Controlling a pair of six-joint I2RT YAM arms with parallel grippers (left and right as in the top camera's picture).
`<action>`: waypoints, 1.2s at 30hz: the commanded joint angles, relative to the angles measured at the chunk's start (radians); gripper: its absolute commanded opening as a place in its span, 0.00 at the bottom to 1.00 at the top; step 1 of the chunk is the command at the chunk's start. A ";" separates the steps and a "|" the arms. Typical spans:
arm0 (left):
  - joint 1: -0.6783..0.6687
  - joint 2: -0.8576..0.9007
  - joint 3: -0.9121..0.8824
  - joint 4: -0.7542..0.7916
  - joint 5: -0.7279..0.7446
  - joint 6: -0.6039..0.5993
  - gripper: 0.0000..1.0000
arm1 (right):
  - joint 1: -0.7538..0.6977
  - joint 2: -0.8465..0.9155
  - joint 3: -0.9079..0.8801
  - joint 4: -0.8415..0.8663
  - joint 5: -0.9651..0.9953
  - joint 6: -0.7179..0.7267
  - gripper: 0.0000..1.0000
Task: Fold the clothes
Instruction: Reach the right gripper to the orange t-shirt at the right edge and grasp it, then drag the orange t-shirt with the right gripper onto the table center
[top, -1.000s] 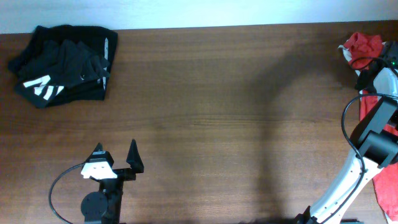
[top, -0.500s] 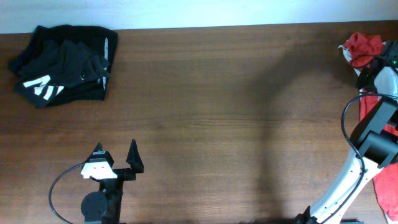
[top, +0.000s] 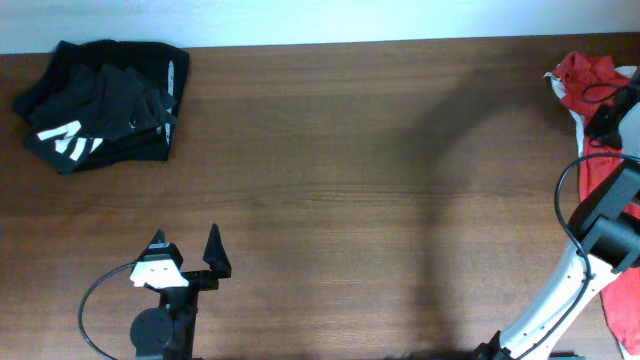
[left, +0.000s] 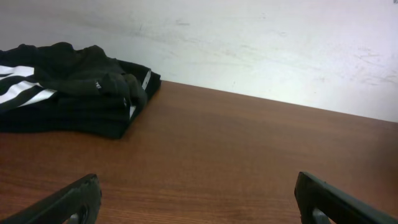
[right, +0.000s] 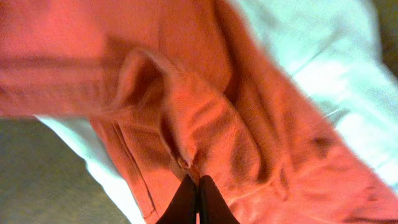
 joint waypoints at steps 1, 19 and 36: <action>0.006 -0.006 -0.006 -0.002 0.000 -0.005 0.99 | 0.029 -0.113 0.130 -0.084 -0.037 0.069 0.04; 0.006 -0.006 -0.006 -0.002 0.000 -0.005 0.99 | 1.416 -0.363 0.383 -0.367 -0.102 0.166 0.90; 0.006 -0.006 -0.006 -0.002 0.000 -0.005 0.99 | 1.069 -0.926 -0.411 -0.875 -0.209 0.454 1.00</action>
